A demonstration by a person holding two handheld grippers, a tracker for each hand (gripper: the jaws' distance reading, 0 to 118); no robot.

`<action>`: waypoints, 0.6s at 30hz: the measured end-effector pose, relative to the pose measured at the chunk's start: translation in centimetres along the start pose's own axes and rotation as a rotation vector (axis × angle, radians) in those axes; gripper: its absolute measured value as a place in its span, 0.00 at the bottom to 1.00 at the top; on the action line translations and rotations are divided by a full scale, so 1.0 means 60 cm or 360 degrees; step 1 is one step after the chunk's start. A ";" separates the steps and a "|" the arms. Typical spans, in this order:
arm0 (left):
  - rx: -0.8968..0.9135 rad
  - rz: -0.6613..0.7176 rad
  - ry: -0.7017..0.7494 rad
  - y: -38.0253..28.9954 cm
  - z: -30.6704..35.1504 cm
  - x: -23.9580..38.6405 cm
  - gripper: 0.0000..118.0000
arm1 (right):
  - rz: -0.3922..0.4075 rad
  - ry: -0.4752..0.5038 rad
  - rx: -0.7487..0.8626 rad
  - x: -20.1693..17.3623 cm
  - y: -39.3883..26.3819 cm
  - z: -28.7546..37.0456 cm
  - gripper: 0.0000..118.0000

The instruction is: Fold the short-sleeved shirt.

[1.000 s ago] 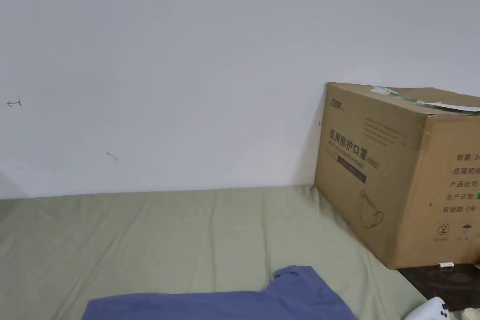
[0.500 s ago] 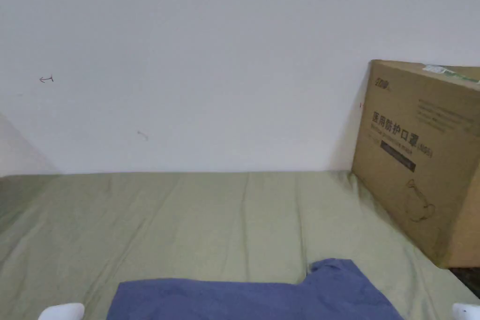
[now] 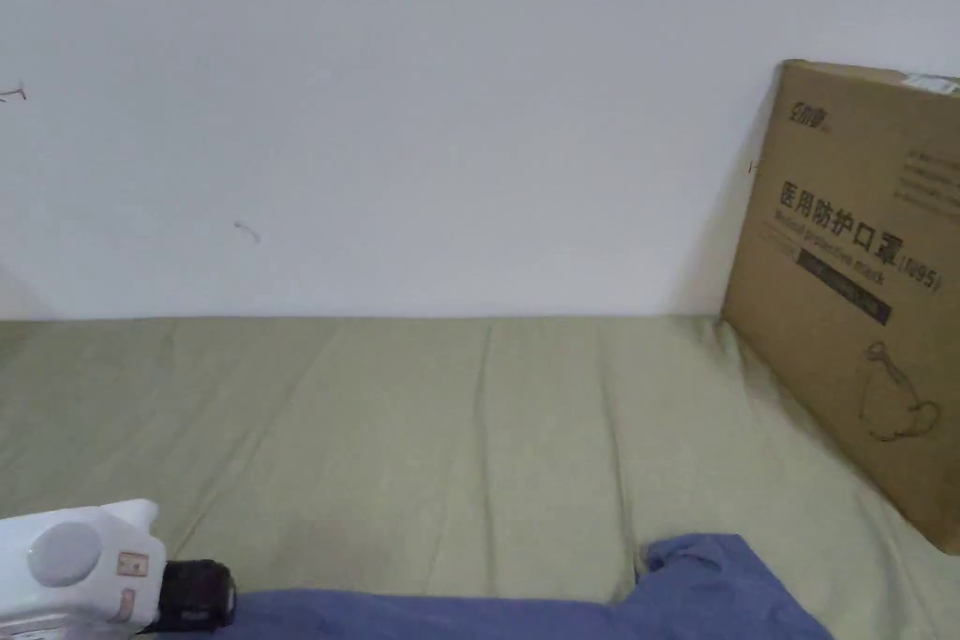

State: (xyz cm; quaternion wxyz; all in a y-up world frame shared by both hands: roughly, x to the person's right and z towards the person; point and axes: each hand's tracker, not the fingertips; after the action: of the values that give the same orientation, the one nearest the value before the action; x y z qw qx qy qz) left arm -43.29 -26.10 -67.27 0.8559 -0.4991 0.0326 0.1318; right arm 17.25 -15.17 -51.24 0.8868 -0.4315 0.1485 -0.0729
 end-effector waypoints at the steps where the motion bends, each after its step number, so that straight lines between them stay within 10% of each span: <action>1: -0.0061 -0.0031 0.0034 0.030 -0.019 -0.011 0.94 | 0.0005 -0.0029 -0.0009 0.007 0.005 -0.010 0.00; 4: -0.0145 -0.0335 0.0166 0.008 -0.033 0.019 0.83 | 0.0075 -0.0112 -0.0006 0.038 0.038 -0.042 0.00; 6: -0.0053 -0.0434 0.0096 0.005 0.006 0.044 0.52 | 0.0090 -0.0137 0.0003 0.060 0.072 -0.069 0.01; 7: -0.0045 -0.0426 0.0096 0.003 0.021 0.046 0.26 | 0.0087 -0.0135 0.0005 0.070 0.093 -0.087 0.12; 8: -0.0023 -0.0423 0.0024 0.001 0.036 0.046 0.04 | 0.0083 -0.0135 -0.0003 0.078 0.114 -0.107 0.47; 9: -0.0023 -0.0427 0.0051 -0.012 0.073 0.053 0.04 | 0.0035 -0.0115 -0.0009 0.091 0.136 -0.128 0.69; 12: -0.0027 -0.0371 -0.0064 -0.026 0.116 0.057 0.04 | -0.0061 -0.0129 -0.0059 0.117 0.189 -0.202 0.93; 18: 0.0011 -0.0403 -0.0084 -0.008 0.142 0.045 0.03 | -0.0010 -0.0273 -0.0385 0.148 0.243 -0.350 0.95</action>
State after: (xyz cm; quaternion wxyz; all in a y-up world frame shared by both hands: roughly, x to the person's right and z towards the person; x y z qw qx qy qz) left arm -41.23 -18.47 -63.09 0.8679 -0.4926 -0.0527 0.0357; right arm 18.80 -24.08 -76.75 0.8374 -0.5405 0.0784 -0.0201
